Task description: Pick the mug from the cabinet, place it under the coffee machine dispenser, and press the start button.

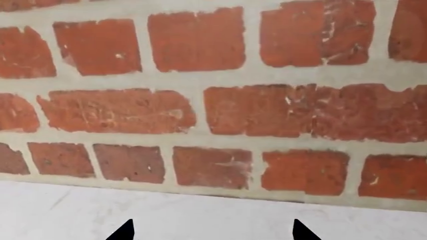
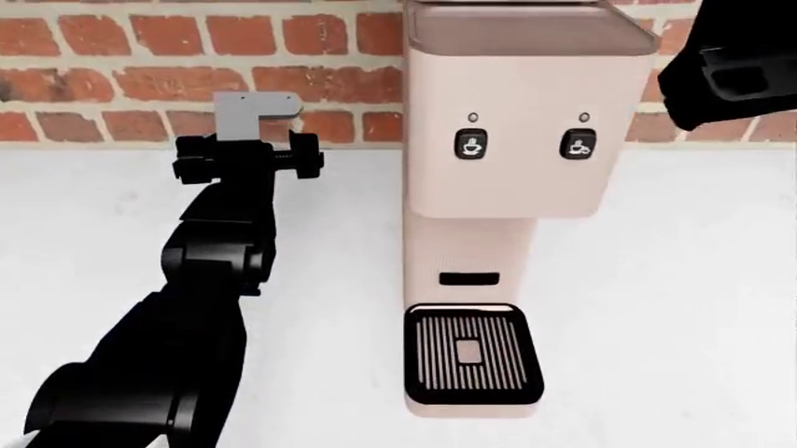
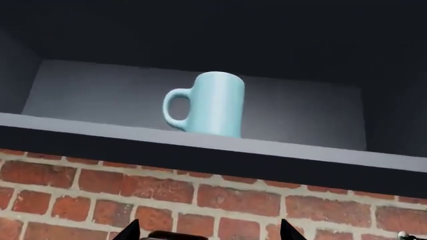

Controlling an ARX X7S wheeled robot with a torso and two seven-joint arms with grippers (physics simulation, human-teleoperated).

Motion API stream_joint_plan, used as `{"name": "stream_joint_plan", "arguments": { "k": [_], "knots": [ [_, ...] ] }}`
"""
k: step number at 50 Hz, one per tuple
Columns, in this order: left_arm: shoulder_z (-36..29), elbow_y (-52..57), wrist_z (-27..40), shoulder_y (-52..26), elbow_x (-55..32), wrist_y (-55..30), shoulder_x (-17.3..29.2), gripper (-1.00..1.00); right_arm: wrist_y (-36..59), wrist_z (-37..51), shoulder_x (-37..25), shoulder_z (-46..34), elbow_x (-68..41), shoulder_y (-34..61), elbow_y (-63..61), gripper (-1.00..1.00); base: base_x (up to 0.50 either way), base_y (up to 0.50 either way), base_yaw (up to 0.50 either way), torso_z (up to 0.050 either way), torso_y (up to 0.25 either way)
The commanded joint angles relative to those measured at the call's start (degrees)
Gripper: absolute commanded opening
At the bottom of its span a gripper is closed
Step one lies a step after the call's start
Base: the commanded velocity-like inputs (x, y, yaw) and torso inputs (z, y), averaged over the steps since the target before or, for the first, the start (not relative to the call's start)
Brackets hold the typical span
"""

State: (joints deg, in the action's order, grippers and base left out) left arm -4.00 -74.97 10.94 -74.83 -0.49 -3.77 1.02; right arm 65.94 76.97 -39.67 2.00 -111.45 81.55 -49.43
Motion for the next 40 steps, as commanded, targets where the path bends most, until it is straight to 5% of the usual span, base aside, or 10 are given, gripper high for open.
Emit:
{"name": "stream_joint_plan", "arguments": {
  "k": [1,20,23,32,40],
  "knots": [
    [-0.4,0.0,0.0,0.1,0.1,0.0,0.0,1.0,-2.1,3.0,-2.7,-2.5,-4.7,5.4,1.1,1.0,0.5,0.0,0.0,0.0,0.0],
    [-1.6,0.0,1.2,0.4,0.5,0.8,-0.1,1.0,-6.0,7.8,-4.0,-5.8,-7.6,7.9,2.5,1.0,0.39,0.0,0.0,0.0,0.0],
    [-3.3,0.0,2.2,0.3,1.3,0.6,-0.4,1.0,-8.2,12.1,-3.9,-11.5,-11.2,13.5,4.3,1.0,0.0,0.0,0.0,0.0,0.0],
    [-2.6,0.0,5.4,-1.0,-0.2,-1.5,0.2,1.0,-32.1,12.9,-14.1,-47.5,-17.4,46.4,5.6,1.0,0.0,0.0,0.0,0.0,0.0],
    [-1.7,0.0,7.0,-0.7,-0.1,-2.1,0.3,1.0,-37.8,12.9,-13.7,-53.6,-19.9,53.3,6.8,1.0,0.0,0.0,0.0,0.0,0.0]
  ]
}}
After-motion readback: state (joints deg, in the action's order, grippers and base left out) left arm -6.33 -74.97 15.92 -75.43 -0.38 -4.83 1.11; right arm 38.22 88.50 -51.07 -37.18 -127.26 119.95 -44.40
